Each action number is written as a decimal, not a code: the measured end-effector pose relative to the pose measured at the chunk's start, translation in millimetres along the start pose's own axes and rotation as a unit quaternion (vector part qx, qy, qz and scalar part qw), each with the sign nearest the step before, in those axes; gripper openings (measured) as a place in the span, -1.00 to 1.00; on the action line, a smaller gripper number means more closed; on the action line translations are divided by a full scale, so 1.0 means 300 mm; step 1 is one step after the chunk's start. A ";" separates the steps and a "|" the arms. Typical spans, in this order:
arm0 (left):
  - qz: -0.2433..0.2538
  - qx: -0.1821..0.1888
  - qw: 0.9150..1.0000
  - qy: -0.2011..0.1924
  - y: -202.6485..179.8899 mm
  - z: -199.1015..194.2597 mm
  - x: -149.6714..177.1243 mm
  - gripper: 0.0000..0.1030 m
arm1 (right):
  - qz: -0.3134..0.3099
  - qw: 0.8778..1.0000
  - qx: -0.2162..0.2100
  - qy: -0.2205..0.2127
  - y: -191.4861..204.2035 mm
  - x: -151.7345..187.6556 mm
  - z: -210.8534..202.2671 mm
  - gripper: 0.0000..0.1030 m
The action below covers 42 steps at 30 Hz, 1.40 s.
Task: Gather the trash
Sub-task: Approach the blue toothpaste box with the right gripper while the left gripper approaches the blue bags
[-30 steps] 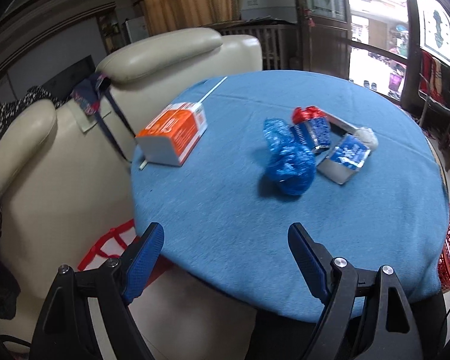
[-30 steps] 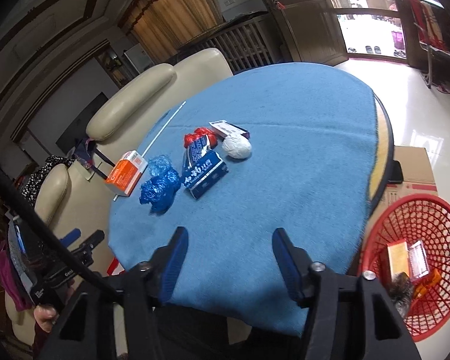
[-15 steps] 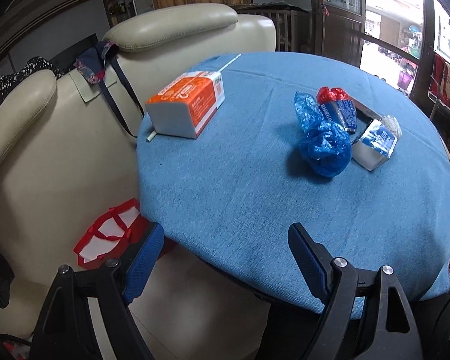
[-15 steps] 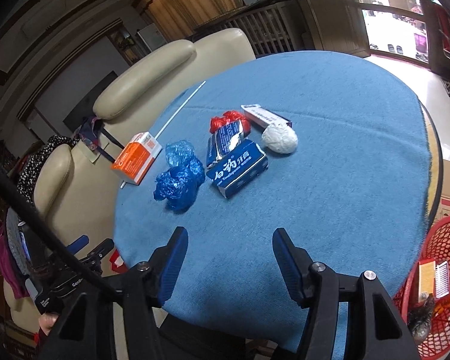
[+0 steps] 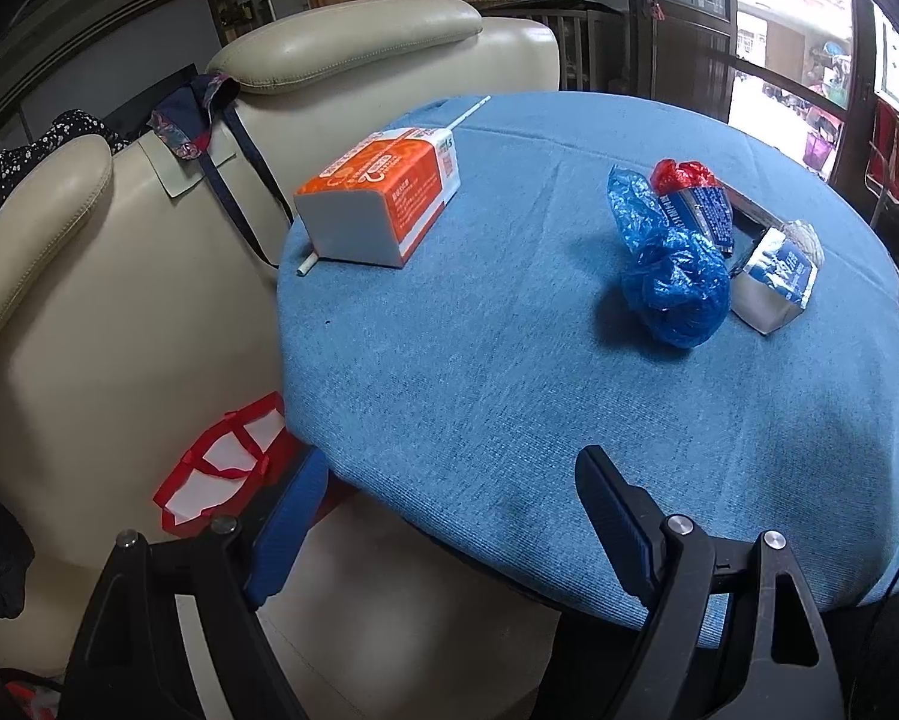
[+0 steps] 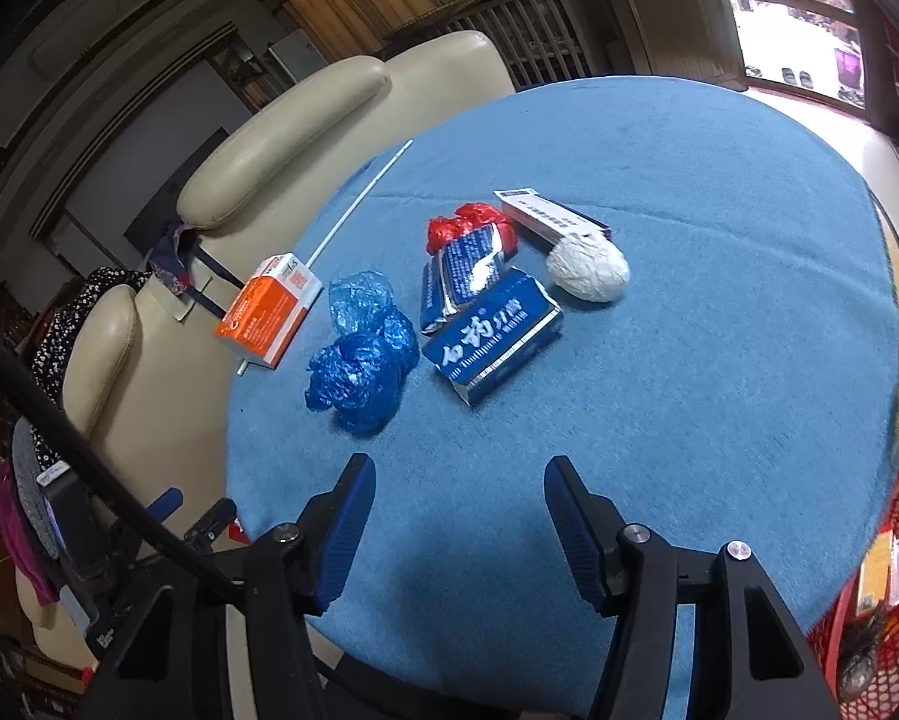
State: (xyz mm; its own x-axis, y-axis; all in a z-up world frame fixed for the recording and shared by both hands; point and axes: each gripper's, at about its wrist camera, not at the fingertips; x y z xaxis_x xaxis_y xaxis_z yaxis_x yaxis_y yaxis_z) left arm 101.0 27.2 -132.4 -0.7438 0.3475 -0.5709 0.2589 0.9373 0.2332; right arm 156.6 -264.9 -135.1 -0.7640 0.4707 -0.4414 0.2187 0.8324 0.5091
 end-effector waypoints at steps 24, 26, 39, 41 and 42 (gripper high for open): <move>0.003 -0.002 1.000 -0.022 0.039 -0.003 -0.094 0.65 | 0.141 0.982 0.094 0.077 0.036 -0.274 0.368 0.23; 0.000 0.000 1.000 -0.022 0.043 -0.002 -0.096 0.65 | 0.152 0.980 0.104 0.072 0.026 -0.271 0.354 0.23; 0.004 0.016 1.000 -0.020 0.010 -0.011 -0.119 0.65 | 0.187 0.972 0.120 0.078 0.018 -0.277 0.437 0.23; 0.005 0.024 0.999 -0.023 0.004 -0.016 -0.137 0.65 | 0.184 0.970 0.133 0.083 0.021 -0.282 0.457 0.23; 0.005 0.031 0.999 -0.024 0.001 -0.017 -0.149 0.65 | 0.188 0.969 0.136 0.082 0.019 -0.280 0.464 0.23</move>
Point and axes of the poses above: each gripper's, at about its wrist camera, not at the fingertips, and z roughly the way its jaws point, y to its left, x to its underside, and after that the axes turned 9 degrees about z, right-handed
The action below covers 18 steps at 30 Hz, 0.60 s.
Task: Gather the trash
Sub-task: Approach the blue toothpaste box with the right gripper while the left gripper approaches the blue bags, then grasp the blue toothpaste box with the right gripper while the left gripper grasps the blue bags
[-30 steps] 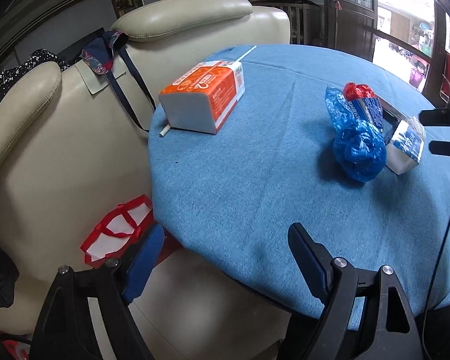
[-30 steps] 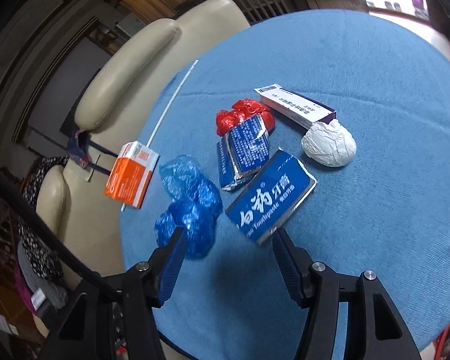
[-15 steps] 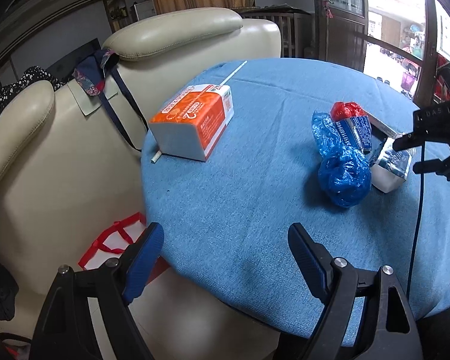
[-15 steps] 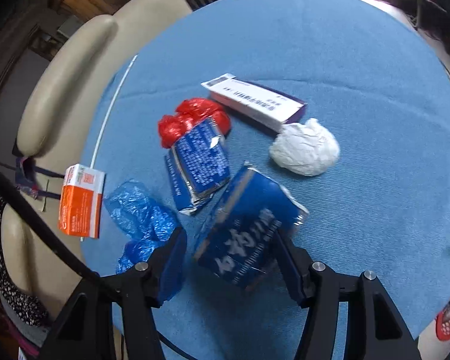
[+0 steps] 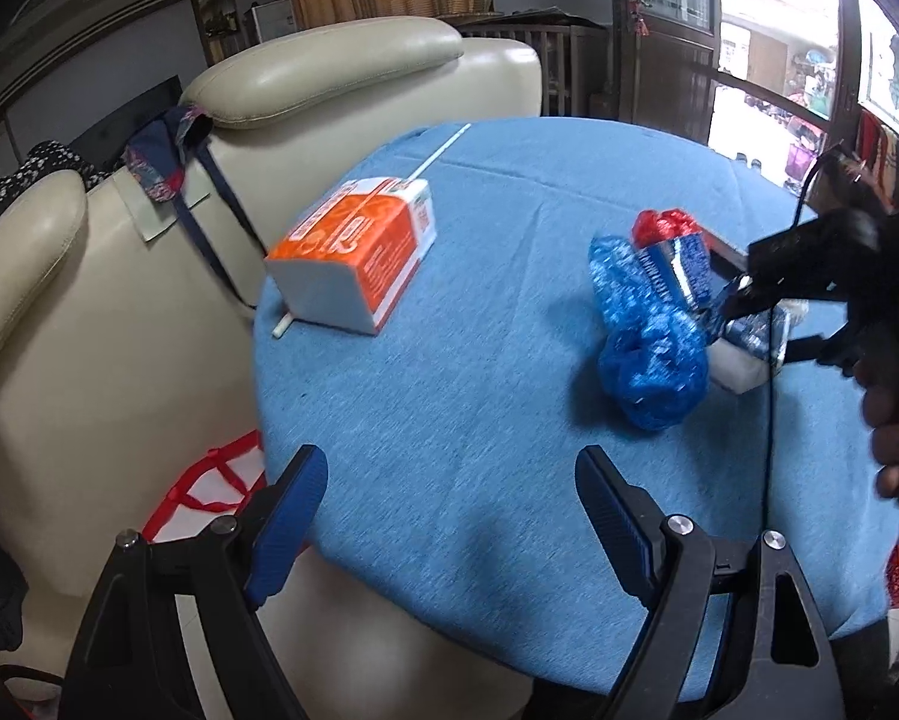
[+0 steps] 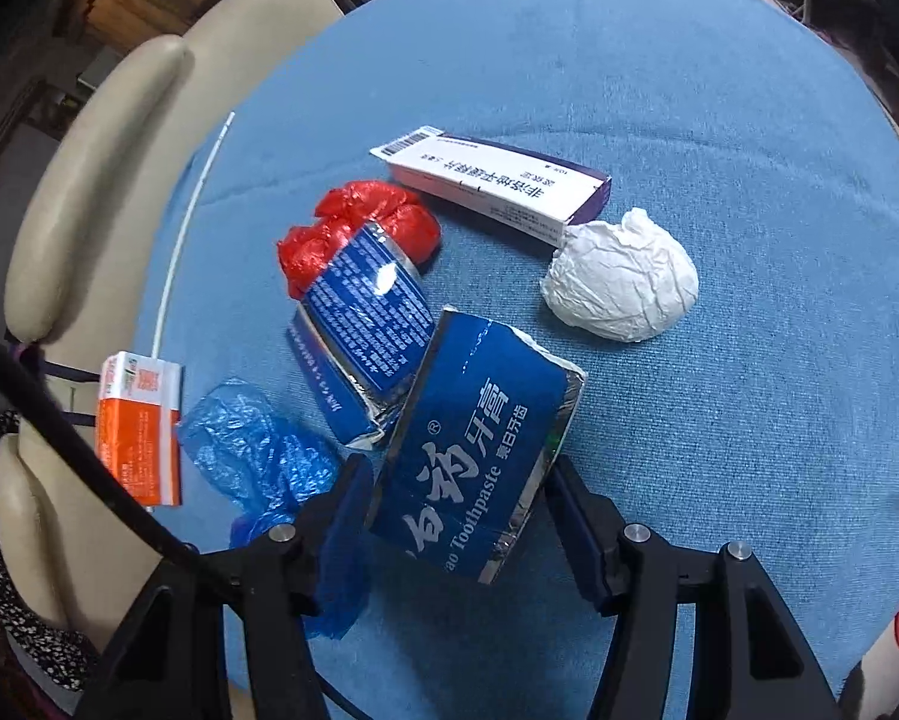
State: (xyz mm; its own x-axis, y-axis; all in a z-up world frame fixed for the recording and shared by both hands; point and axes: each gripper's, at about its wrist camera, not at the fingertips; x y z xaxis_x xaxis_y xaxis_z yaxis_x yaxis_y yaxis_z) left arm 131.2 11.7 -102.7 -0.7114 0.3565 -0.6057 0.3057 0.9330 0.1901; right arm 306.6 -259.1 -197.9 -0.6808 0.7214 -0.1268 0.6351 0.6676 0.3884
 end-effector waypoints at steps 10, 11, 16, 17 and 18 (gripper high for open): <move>0.008 0.094 0.996 0.002 -0.091 0.042 -0.122 0.65 | -0.083 0.996 -0.010 -0.040 0.011 0.035 -0.001 0.05; 0.011 0.105 0.994 0.002 -0.108 0.050 -0.133 0.65 | -0.085 0.995 -0.016 -0.043 -0.005 0.036 -0.019 -0.11; 0.015 0.149 0.988 0.023 -0.187 0.142 -0.176 0.65 | -0.102 0.993 -0.022 -0.056 -0.111 0.059 -0.110 -0.22; 0.015 0.157 0.987 0.030 -0.199 0.166 -0.183 0.65 | -0.102 0.993 -0.023 -0.053 -0.129 0.060 -0.112 -0.23; 0.015 0.162 0.986 0.034 -0.208 0.185 -0.189 0.65 | -0.098 0.994 -0.025 -0.047 -0.149 0.061 -0.113 -0.24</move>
Point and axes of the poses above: each gripper's, at about its wrist camera, not at the fingertips, and z roughly the way its jaws point, y to its left, x to its underside, and after that the axes turned 9 degrees about z, right-handed
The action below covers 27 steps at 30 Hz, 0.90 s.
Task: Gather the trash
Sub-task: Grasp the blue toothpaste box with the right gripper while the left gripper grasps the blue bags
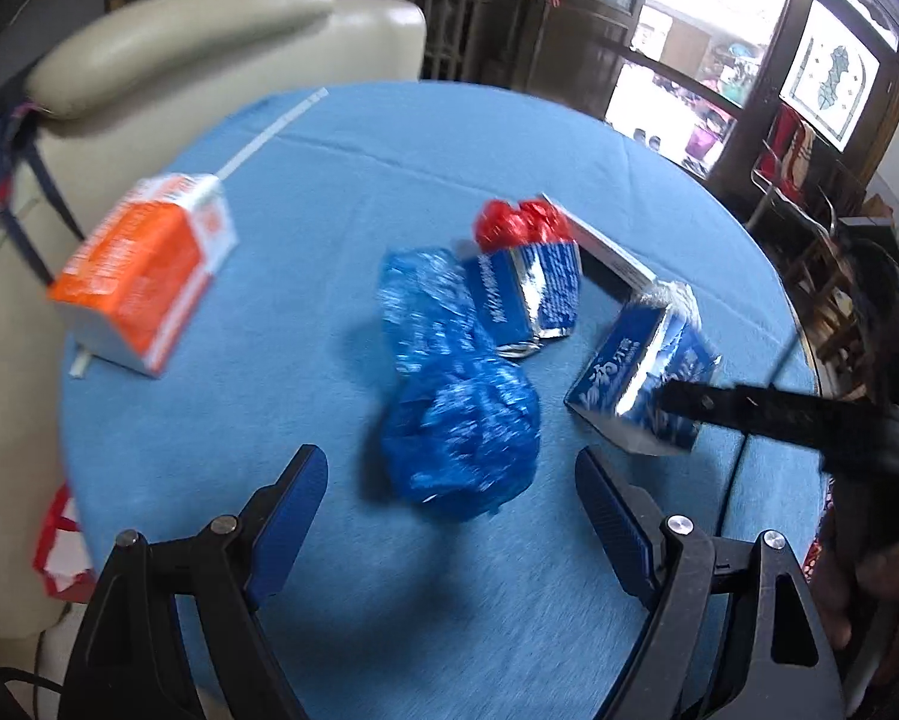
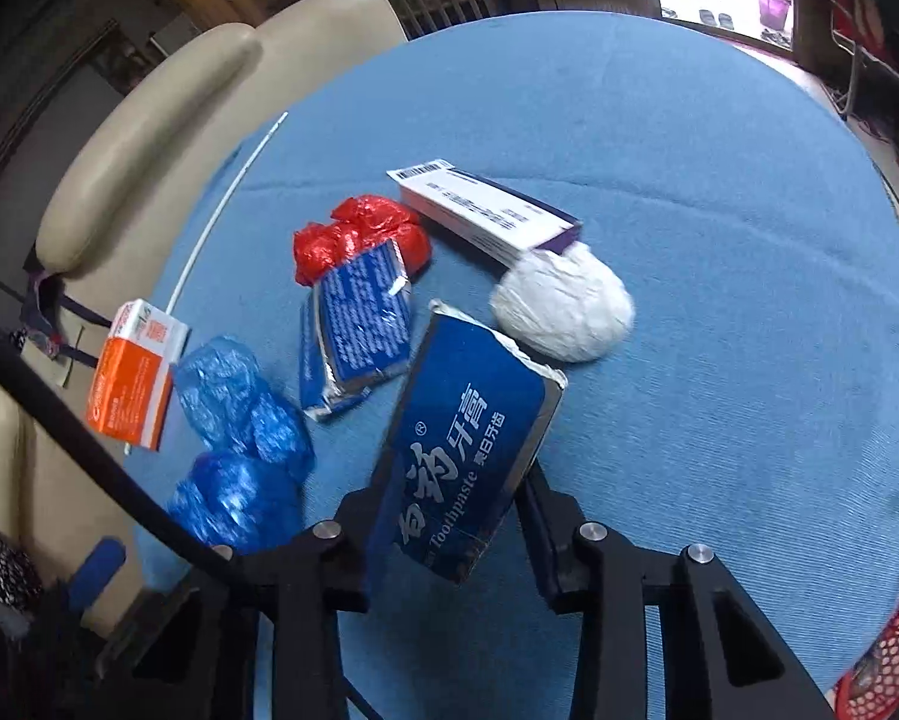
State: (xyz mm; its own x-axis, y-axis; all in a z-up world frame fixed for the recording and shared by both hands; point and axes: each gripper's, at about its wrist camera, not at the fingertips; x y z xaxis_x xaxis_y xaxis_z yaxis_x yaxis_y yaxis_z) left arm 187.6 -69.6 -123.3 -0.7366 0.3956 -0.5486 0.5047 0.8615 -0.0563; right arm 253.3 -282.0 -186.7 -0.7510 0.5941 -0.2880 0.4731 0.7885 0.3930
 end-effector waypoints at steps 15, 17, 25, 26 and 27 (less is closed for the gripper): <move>-0.010 0.036 0.999 -0.013 0.017 0.070 0.002 -0.18 | 0.129 0.988 -0.084 0.033 -0.186 -0.051 -0.054 0.47; -0.011 0.036 0.999 -0.015 0.019 0.068 0.004 -0.20 | 0.118 0.990 -0.069 0.037 -0.139 -0.057 -0.031 0.47; -0.022 0.035 0.999 -0.017 0.059 0.033 0.038 -0.24 | 0.035 0.998 0.048 0.034 0.048 -0.041 0.086 0.46; -0.025 0.036 0.999 -0.018 0.066 0.026 0.044 -0.24 | 0.024 0.998 0.056 0.033 0.062 -0.039 0.103 0.43; -0.027 0.036 0.999 -0.017 0.071 0.019 0.050 -0.24 | 0.011 0.998 0.061 0.031 0.072 -0.032 0.113 0.37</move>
Point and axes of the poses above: each gripper's, at about its wrist camera, not at the fingertips, and z roughly the way its jaws point, y to its left, x to its underside, and after that the axes turned 9 degrees about z, right-handed
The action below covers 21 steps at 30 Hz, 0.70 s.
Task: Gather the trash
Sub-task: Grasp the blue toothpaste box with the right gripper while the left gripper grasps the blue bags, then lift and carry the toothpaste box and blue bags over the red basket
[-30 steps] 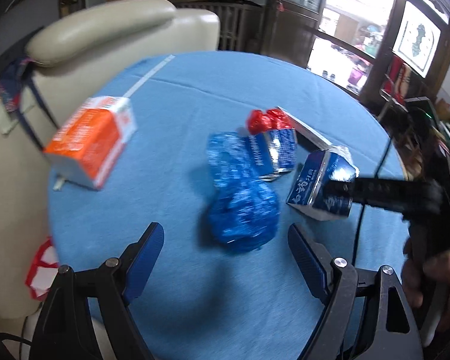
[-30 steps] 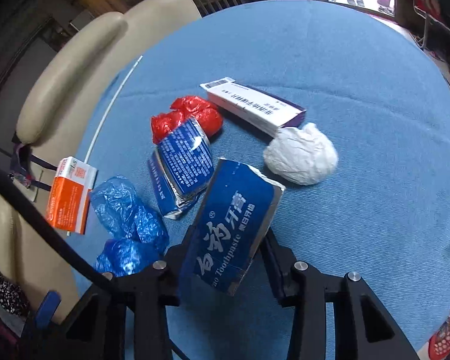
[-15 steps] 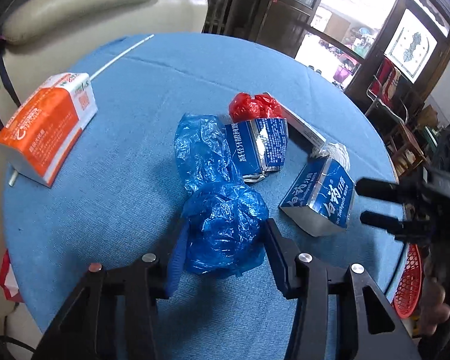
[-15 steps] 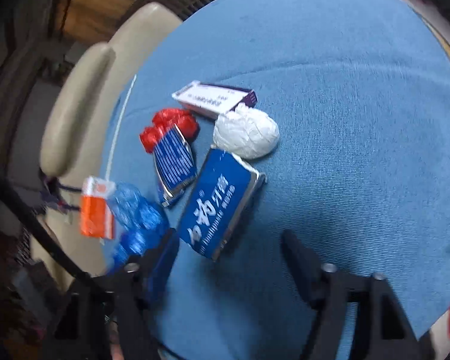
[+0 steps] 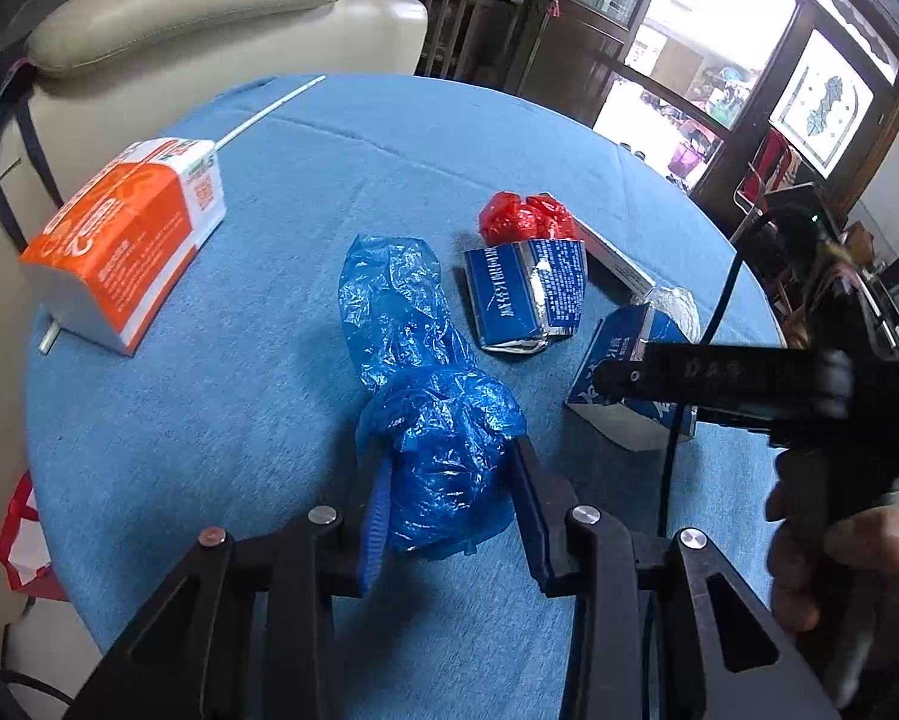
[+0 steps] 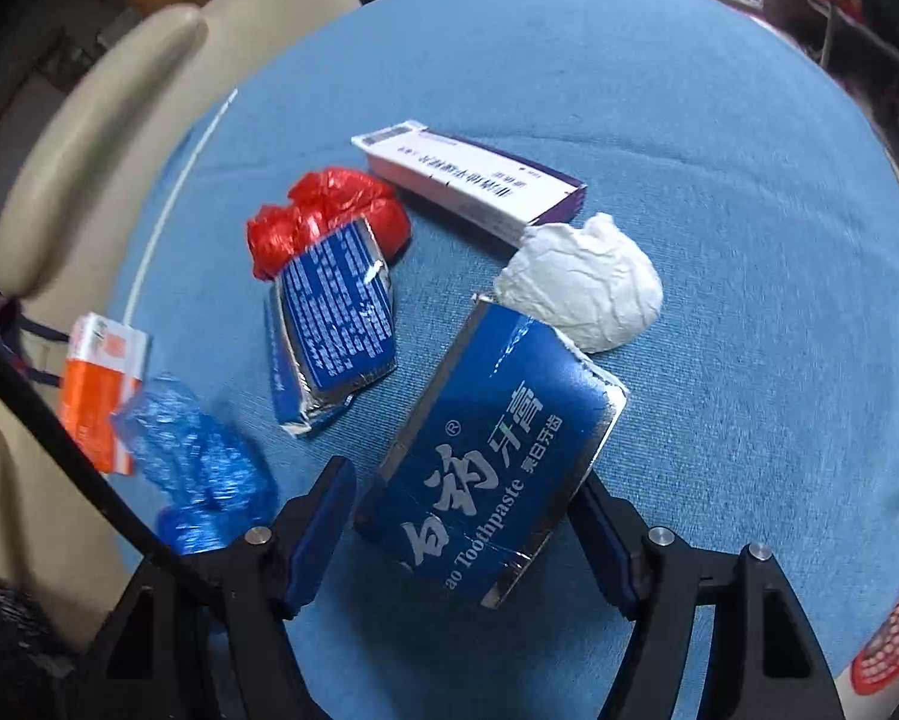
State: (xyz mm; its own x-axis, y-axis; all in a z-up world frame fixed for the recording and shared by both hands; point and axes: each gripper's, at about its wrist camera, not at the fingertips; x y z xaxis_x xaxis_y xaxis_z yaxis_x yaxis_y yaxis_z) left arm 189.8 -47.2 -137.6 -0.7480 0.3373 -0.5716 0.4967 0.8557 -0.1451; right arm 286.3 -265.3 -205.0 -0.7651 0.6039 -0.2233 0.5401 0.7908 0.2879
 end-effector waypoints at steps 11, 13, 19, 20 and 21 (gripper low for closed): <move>0.011 0.000 1.000 -0.015 -0.045 -0.096 0.033 -0.24 | -0.061 0.997 -0.039 -0.016 -0.051 0.091 -0.057 0.30; 0.020 -0.002 1.000 -0.018 -0.072 -0.114 0.037 -0.24 | -0.049 0.997 -0.057 -0.012 -0.097 0.104 -0.080 0.30; 0.053 -0.010 0.998 -0.030 -0.167 -0.154 0.054 -0.24 | -0.030 0.994 -0.098 -0.027 -0.234 0.154 -0.199 0.30; 0.056 -0.008 0.998 -0.031 -0.180 -0.161 0.059 -0.24 | -0.029 0.994 -0.105 -0.030 -0.260 0.167 -0.224 0.30; 0.059 -0.008 0.998 -0.033 -0.194 -0.166 0.063 -0.24 | -0.028 0.993 -0.108 -0.035 -0.281 0.177 -0.240 0.30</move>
State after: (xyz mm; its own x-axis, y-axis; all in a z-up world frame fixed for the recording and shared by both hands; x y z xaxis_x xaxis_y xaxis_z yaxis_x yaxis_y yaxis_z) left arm 124.8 -71.1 -99.6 -0.6548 0.4094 -0.6354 0.5718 0.8180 -0.0623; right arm 174.9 -307.1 -174.0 -0.7617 0.5712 -0.3058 0.4043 0.7879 0.4645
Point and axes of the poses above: each gripper's, at about its wrist camera, not at the fingertips, and z roughly the way its jaws point, y to its left, x to its underside, and after that the axes turned 9 degrees about z, right-handed
